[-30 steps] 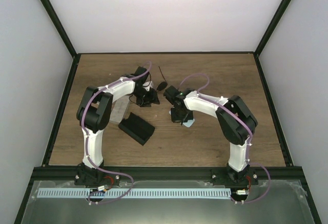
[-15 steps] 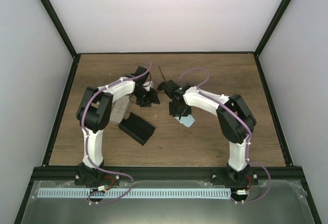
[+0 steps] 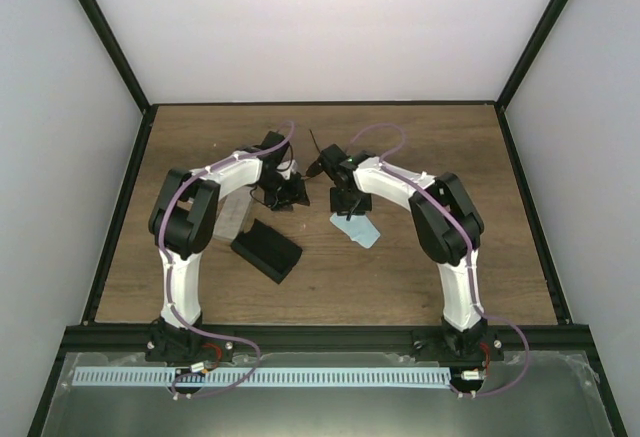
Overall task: Organize the sunglasses
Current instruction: Adjust the glasses cleaning cloth at the center of the board.
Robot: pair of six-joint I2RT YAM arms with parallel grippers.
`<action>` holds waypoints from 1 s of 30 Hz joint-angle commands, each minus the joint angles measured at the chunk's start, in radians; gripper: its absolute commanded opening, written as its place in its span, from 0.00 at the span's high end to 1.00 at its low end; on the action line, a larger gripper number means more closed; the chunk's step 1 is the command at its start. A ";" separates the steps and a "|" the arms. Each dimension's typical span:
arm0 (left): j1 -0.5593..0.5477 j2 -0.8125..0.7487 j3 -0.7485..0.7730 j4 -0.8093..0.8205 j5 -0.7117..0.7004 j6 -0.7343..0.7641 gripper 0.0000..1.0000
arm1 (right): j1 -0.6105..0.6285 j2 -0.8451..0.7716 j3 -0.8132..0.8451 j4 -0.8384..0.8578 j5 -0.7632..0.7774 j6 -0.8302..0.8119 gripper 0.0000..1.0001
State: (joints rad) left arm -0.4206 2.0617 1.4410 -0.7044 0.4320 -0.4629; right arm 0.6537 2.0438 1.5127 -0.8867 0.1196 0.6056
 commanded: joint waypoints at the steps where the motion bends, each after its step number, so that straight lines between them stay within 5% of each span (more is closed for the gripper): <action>1: 0.016 -0.024 -0.010 -0.006 0.007 0.022 0.45 | 0.000 0.023 0.038 -0.010 0.008 -0.022 0.78; 17: 0.029 -0.017 -0.013 0.000 0.009 0.021 0.45 | -0.002 0.055 0.009 -0.003 -0.039 -0.042 0.86; 22: 0.031 -0.019 -0.013 0.002 0.008 0.020 0.45 | -0.005 0.058 0.005 -0.001 -0.051 -0.052 0.99; 30: 0.035 -0.022 -0.021 0.003 0.010 0.023 0.45 | -0.009 0.021 0.027 -0.022 -0.016 -0.047 0.96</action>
State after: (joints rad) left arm -0.3927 2.0617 1.4376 -0.7036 0.4324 -0.4583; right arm 0.6502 2.0785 1.5124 -0.8848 0.0864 0.5583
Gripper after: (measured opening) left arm 0.549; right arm 0.014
